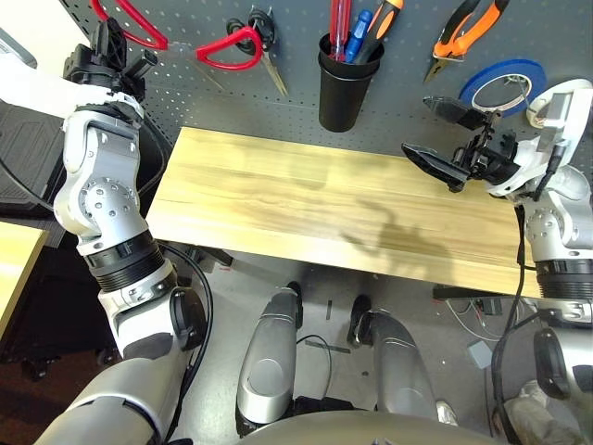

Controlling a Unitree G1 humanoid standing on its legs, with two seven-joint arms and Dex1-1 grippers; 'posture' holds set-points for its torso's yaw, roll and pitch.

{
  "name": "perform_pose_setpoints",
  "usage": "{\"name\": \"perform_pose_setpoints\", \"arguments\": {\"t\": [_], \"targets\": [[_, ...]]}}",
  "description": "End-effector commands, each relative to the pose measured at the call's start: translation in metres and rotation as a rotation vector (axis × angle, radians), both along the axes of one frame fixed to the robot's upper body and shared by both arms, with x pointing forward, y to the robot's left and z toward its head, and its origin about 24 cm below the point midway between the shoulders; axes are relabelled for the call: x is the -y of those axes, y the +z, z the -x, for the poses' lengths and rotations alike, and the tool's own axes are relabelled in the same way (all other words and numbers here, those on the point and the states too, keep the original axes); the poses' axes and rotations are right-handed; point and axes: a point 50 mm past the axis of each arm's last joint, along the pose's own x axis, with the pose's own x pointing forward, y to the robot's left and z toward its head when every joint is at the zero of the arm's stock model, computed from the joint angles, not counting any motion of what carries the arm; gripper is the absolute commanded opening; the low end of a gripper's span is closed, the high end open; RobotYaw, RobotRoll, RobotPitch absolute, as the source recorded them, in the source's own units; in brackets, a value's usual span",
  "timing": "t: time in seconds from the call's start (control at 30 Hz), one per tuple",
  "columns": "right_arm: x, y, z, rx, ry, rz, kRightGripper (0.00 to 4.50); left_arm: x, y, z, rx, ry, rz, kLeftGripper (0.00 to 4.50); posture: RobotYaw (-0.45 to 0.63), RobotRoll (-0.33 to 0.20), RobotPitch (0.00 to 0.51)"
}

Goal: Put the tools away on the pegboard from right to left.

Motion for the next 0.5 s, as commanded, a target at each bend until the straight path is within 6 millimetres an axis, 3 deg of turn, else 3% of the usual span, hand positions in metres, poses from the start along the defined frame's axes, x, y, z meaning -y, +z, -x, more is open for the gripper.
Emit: {"name": "perform_pose_setpoints", "arguments": {"t": [0.03,0.3,0.5], "targets": [[0.000,0.002,0.002,0.007,0.001,-0.007,4.50,-0.002,0.004,-0.007,0.011,0.020,-0.022,0.04,0.26,0.000,0.252],[-0.004,0.001,0.002,0.012,0.006,-0.012,4.50,0.007,-0.002,-0.033,-0.035,0.012,-0.057,0.04,0.24,0.000,0.244],[-0.007,0.007,0.006,-0.010,0.026,0.007,4.50,0.034,-0.024,-0.046,-0.109,-0.055,-0.255,0.04,0.25,0.000,0.244]]}}
